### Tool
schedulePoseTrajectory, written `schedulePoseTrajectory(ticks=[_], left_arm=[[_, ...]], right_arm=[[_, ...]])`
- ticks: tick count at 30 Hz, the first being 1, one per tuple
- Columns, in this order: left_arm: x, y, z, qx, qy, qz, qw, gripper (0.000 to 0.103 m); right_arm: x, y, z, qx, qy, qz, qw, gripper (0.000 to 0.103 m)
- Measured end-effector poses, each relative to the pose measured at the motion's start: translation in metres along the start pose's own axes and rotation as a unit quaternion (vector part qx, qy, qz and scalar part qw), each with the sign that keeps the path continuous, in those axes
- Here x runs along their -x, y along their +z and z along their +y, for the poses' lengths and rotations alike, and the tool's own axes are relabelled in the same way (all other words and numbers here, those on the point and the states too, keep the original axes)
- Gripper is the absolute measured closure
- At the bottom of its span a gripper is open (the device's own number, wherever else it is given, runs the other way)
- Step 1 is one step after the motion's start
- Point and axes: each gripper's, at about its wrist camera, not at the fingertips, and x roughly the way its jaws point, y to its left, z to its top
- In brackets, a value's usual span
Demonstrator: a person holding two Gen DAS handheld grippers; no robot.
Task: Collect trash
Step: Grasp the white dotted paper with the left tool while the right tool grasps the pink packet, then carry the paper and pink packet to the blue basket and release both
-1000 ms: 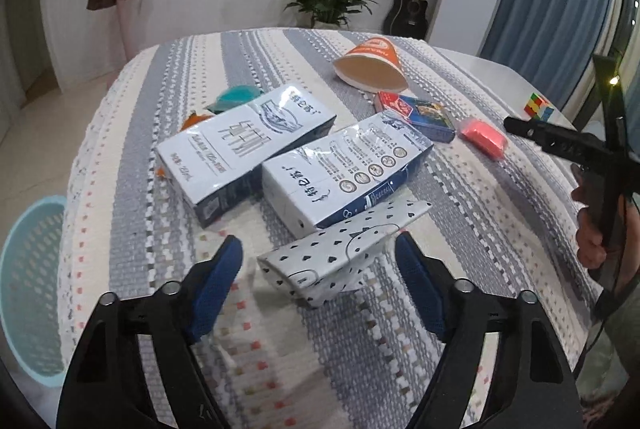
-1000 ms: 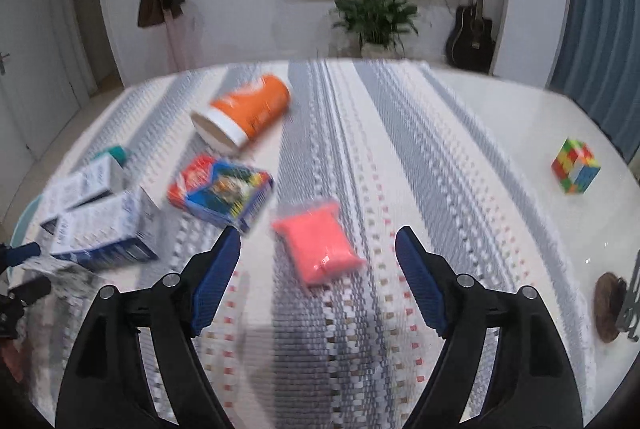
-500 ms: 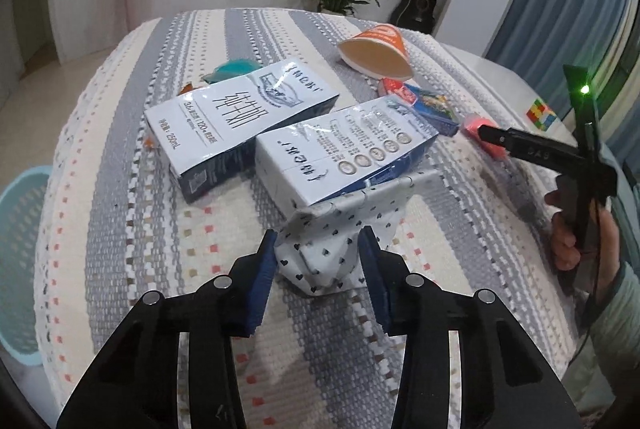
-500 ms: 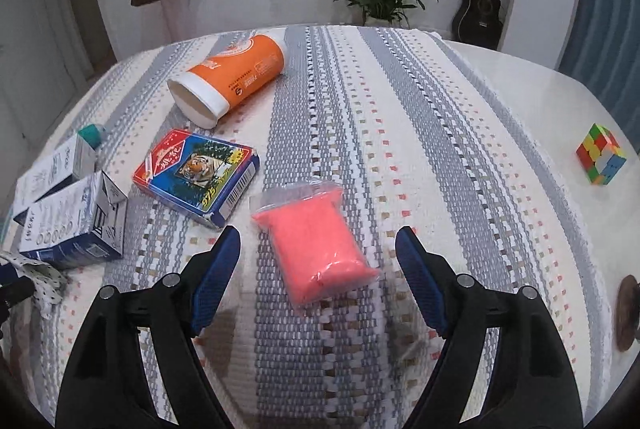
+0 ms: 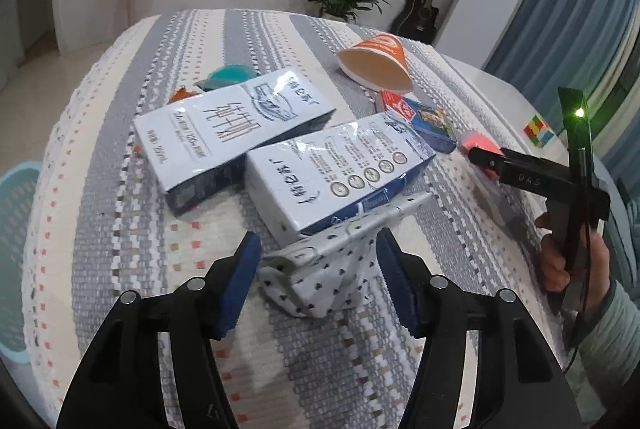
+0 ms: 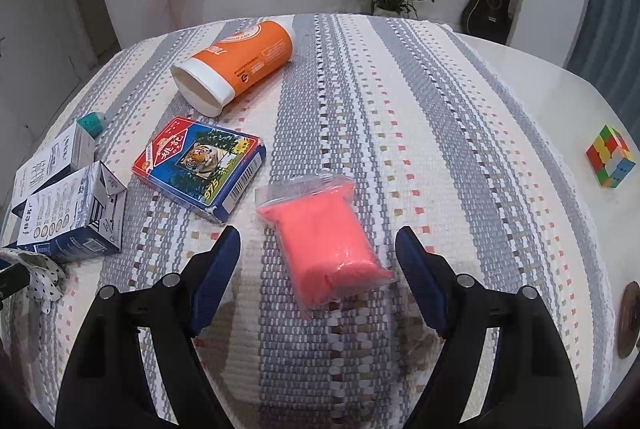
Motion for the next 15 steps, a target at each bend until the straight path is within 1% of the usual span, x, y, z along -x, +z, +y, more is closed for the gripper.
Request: schedulePoseTrajectory(ticks=[1, 3, 4, 5, 7, 9, 11, 13, 15], left_arm=[[0.0, 0.0, -0.002, -0.003, 0.001, 0.0, 1.0, 0.051], [0.0, -0.001, -0.006, -0.006, 0.002, 0.005, 1.0, 0.07], [0.001, -0.001, -0.008, -0.006, -0.001, 0.007, 1.0, 0.075], [0.001, -0.002, -0.008, -0.005, -0.004, 0.008, 0.9999, 0.083], [0.003, -0.004, -0.008, -0.005, -0.004, 0.006, 1.0, 0.086], [0.007, -0.005, -0.008, -0.004, -0.01, 0.0, 0.9999, 0.093], [0.013, -0.006, -0.009, -0.002, -0.015, -0.007, 0.9999, 0.096], [0.019, -0.007, -0.01, -0.004, -0.019, -0.015, 0.9997, 0.097], [0.023, -0.008, -0.011, -0.004, -0.021, -0.019, 0.9996, 0.099]], right_arm=[[0.0, 0.0, 0.0, 0.0, 0.003, 0.0, 1.0, 0.027], [-0.001, 0.0, -0.001, -0.002, 0.006, 0.003, 1.0, 0.027], [-0.001, 0.0, -0.002, -0.003, 0.007, 0.004, 1.0, 0.027], [-0.002, 0.001, -0.002, -0.004, 0.008, 0.005, 1.0, 0.027], [-0.003, 0.002, -0.003, -0.006, 0.009, 0.007, 1.0, 0.028], [-0.004, 0.002, -0.003, -0.005, 0.009, 0.008, 1.0, 0.034], [-0.006, 0.003, -0.002, -0.003, 0.006, 0.013, 1.0, 0.051], [-0.006, 0.002, 0.0, 0.001, 0.002, 0.012, 1.0, 0.064], [-0.004, 0.0, 0.004, 0.01, 0.001, 0.008, 1.0, 0.067]])
